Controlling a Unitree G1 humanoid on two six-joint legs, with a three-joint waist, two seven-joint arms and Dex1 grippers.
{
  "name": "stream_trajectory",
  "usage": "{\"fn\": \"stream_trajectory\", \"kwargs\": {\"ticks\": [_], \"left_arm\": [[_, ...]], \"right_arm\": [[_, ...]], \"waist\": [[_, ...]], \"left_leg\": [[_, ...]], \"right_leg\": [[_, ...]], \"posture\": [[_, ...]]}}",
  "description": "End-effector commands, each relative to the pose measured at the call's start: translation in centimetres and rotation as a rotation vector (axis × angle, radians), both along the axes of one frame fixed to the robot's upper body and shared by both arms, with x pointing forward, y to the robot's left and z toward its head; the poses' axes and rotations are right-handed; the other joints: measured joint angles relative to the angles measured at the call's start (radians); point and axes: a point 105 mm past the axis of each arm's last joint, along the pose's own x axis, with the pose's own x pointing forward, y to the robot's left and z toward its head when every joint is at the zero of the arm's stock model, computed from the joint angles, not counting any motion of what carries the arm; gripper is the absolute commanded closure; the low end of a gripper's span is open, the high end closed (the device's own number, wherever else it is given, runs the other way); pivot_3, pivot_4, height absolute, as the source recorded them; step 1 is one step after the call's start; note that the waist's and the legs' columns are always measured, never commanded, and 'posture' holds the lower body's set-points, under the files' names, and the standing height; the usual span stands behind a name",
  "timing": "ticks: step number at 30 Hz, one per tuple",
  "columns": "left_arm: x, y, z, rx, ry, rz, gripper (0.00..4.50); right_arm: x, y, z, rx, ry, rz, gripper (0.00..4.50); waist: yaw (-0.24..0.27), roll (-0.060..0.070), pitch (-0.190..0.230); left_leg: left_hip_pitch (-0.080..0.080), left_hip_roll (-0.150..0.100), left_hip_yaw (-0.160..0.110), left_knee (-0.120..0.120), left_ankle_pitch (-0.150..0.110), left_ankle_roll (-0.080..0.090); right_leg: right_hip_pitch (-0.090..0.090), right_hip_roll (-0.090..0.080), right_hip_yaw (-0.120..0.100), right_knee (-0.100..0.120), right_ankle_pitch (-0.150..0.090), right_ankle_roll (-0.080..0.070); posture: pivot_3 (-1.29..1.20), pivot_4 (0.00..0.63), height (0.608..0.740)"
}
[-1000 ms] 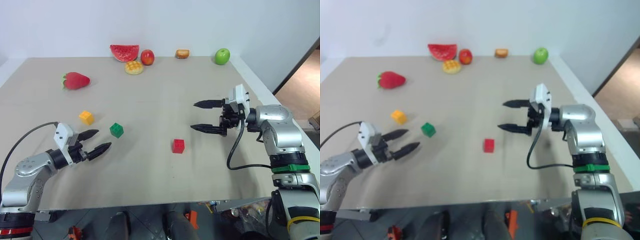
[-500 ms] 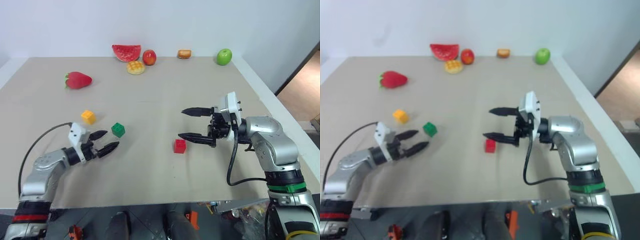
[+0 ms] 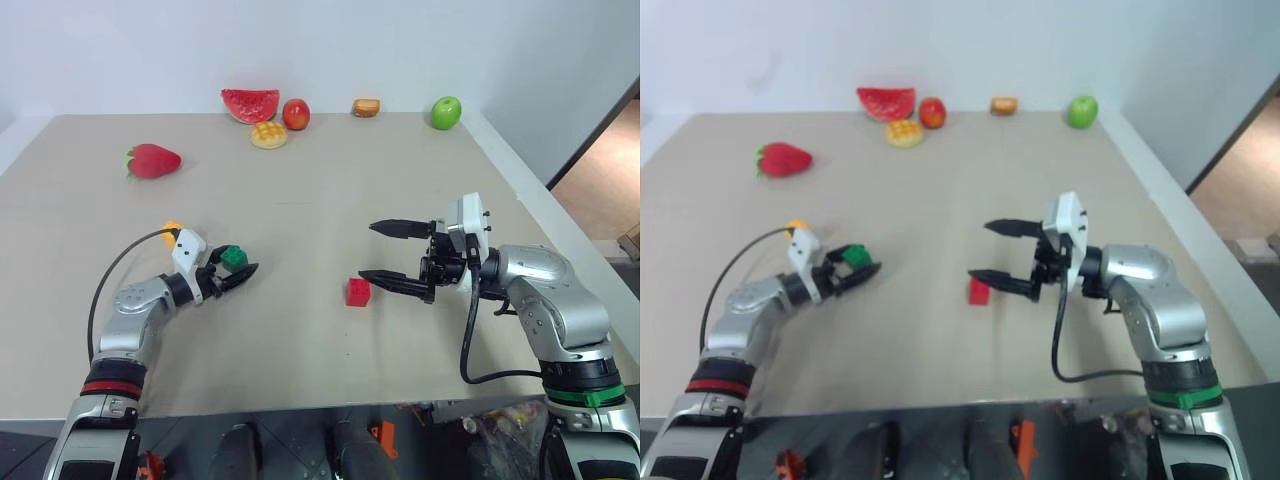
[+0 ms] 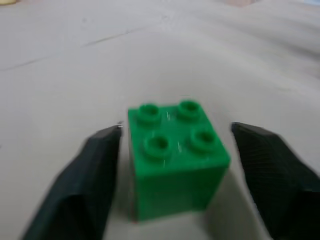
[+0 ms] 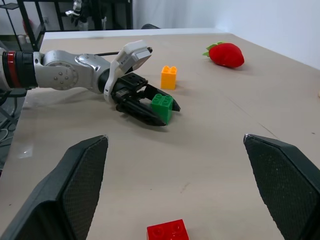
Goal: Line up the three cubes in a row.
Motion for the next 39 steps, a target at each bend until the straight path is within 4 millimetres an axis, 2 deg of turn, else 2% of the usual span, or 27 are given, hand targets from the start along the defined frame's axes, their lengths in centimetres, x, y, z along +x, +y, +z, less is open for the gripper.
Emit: {"fn": "stream_trajectory", "kwargs": {"ticks": [1,2,3,6,12,17,21,31,39], "left_arm": [[0.3,0.3,1.0,-0.002,-0.049,0.012,2.57],[0.3,0.3,1.0,-0.002,-0.051,0.012,2.98],[0.3,0.3,1.0,-0.002,-0.052,0.012,3.13],[0.1,0.1,1.1,-0.002,-0.053,-0.001,3.12],[-2.3,-3.7,2.7,0.021,-0.101,-0.358,3.12],[-3.5,-6.7,3.8,0.045,-0.086,-0.670,3.12],[-3.7,-7.6,3.9,0.084,-0.079,-0.834,3.12],[-2.3,-9.1,2.5,0.097,-0.068,-0.864,3.12],[-2.1,-10.0,2.1,0.053,-0.076,-0.856,3.12]], "right_arm": [[-0.5,-0.2,1.2,0.010,-0.051,-0.003,0.00],[-0.4,-0.2,1.2,0.009,-0.050,-0.005,0.00],[-0.4,-0.2,1.1,0.008,-0.049,-0.007,0.00],[-0.4,-0.2,1.0,0.006,-0.046,-0.009,0.00],[-0.6,-0.1,1.6,0.033,-0.048,-0.005,0.00],[-1.5,-0.4,2.0,0.072,-0.040,-0.031,0.00],[-2.4,-0.6,1.8,0.097,-0.028,-0.067,0.00],[-4.5,-1.4,1.5,0.150,-0.008,-0.185,0.00],[-4.6,-1.5,1.2,0.143,0.000,-0.210,0.00]], "waist": [[0.000,0.000,0.000],[0.000,0.000,0.000],[0.000,0.000,0.000],[0.001,0.000,0.000],[0.001,0.000,0.000],[0.003,0.000,0.000],[0.003,0.000,0.000],[0.001,0.000,0.000],[0.000,0.000,0.000]], "left_leg": [[0.000,0.000,0.000,0.000,0.000,0.000],[0.000,0.000,0.000,0.000,0.000,0.000],[0.000,0.000,0.000,0.000,0.000,0.000],[0.000,0.000,0.000,0.000,0.000,0.000],[0.000,0.000,0.000,0.000,0.000,0.000],[-0.001,0.000,-0.001,0.000,0.000,0.000],[-0.002,-0.002,-0.001,0.000,0.000,0.000],[-0.003,-0.002,-0.004,0.000,0.000,0.001],[-0.003,-0.002,-0.004,0.002,0.000,0.001]], "right_leg": [[0.000,0.000,0.000,0.000,0.000,0.000],[0.000,0.000,0.000,0.000,0.000,0.001],[0.000,0.000,0.000,0.000,0.000,0.001],[0.000,0.000,0.000,0.000,0.000,0.001],[0.000,0.000,0.000,0.000,0.000,0.000],[0.000,0.000,0.000,0.000,0.000,0.000],[0.000,0.000,0.000,0.000,-0.001,0.001],[0.000,0.001,0.000,0.000,-0.002,0.003],[0.000,0.001,0.000,0.000,-0.001,0.002]], "posture": [[0.00,0.150,0.740],[0.00,0.150,0.740],[0.00,0.150,0.740],[0.00,0.150,0.740],[0.00,0.150,0.740],[0.00,0.150,0.740],[0.00,0.150,0.740],[0.00,0.150,0.740],[0.00,0.150,0.740]]}}
